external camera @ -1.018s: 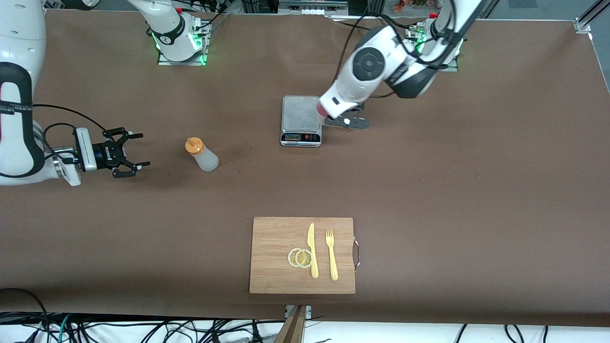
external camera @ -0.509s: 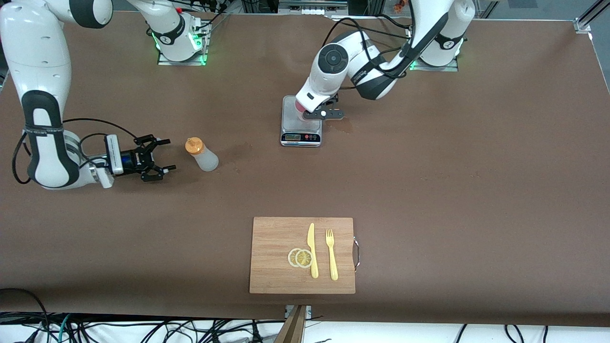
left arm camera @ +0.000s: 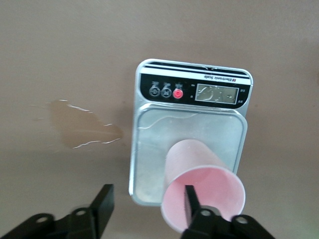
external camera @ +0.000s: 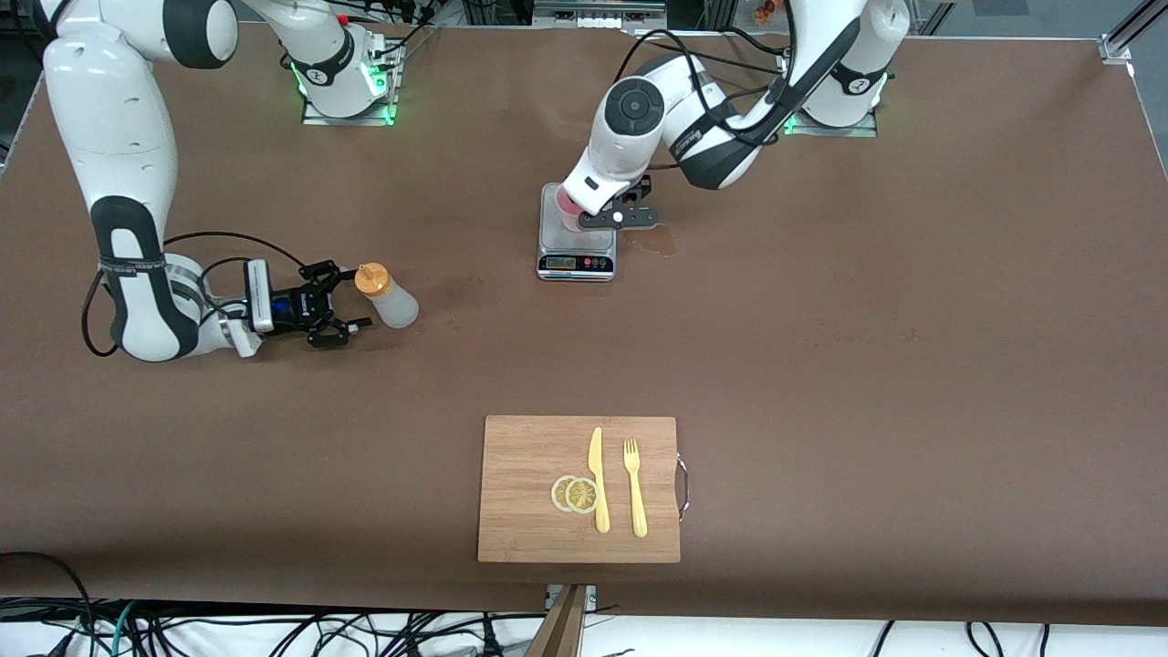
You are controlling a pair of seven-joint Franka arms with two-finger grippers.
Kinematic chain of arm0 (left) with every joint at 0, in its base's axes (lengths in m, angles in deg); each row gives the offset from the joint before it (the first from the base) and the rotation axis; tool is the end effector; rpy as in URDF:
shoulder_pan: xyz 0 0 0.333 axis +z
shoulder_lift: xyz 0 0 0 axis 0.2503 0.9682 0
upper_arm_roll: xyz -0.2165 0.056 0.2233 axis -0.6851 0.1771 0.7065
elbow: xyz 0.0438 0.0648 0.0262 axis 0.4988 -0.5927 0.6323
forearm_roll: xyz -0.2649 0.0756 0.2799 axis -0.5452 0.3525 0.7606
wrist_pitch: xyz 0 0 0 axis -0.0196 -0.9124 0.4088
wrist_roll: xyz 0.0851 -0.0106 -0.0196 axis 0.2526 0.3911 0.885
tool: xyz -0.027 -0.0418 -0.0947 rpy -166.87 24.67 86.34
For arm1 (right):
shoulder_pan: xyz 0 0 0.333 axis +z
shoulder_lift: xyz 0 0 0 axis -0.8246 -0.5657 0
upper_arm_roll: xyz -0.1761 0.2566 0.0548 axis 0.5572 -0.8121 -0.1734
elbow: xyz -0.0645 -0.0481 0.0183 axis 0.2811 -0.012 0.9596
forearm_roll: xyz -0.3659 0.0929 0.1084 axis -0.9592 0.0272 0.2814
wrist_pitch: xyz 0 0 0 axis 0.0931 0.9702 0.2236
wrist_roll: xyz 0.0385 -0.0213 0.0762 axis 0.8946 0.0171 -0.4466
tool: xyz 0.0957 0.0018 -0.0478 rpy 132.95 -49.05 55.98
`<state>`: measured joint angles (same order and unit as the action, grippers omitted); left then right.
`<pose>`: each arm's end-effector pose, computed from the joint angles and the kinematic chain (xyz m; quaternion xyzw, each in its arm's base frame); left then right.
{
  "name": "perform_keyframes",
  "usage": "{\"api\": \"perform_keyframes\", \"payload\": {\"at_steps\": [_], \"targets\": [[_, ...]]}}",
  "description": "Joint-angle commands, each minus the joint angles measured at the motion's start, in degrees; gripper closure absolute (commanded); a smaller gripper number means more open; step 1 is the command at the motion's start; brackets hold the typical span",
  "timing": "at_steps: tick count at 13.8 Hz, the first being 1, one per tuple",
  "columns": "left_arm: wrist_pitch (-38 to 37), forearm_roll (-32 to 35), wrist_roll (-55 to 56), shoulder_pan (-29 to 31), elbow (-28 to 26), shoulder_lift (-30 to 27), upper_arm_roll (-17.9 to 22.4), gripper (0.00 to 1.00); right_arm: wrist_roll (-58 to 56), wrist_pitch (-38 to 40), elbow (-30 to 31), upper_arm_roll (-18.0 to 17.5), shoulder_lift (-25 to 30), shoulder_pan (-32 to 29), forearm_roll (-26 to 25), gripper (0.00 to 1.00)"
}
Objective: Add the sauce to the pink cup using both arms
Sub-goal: 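Lower the pink cup onto the scale and open the left gripper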
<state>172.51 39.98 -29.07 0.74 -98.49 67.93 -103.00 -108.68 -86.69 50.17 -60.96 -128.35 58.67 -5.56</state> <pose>0.3750 -0.4717 0.3122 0.9918 0.0485 -0.1140 0.0299 0.5505 -0.0013 0.1033 -0.4617 -0.5973 -0.3927 0.5252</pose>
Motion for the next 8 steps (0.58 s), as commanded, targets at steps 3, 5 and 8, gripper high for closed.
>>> {"api": "perform_keyframes", "payload": {"at_steps": [3,5,8], "targets": [[-21.08,0.96,-0.64,0.92,13.72,-4.86,0.04,0.00,-2.98,-0.35,2.20,0.22,-0.44,2.94,5.01,0.00],[-28.98,0.61,-4.76,2.94,19.35,-5.21,0.04,0.00,-3.86,-0.44,3.16,0.22,-0.45,4.17,7.03,0.00],[-32.10,0.00,-21.50,11.62,21.22,-7.93,-0.31,0.00,-5.35,-0.53,4.31,0.22,-0.53,5.05,8.26,0.00]]}}
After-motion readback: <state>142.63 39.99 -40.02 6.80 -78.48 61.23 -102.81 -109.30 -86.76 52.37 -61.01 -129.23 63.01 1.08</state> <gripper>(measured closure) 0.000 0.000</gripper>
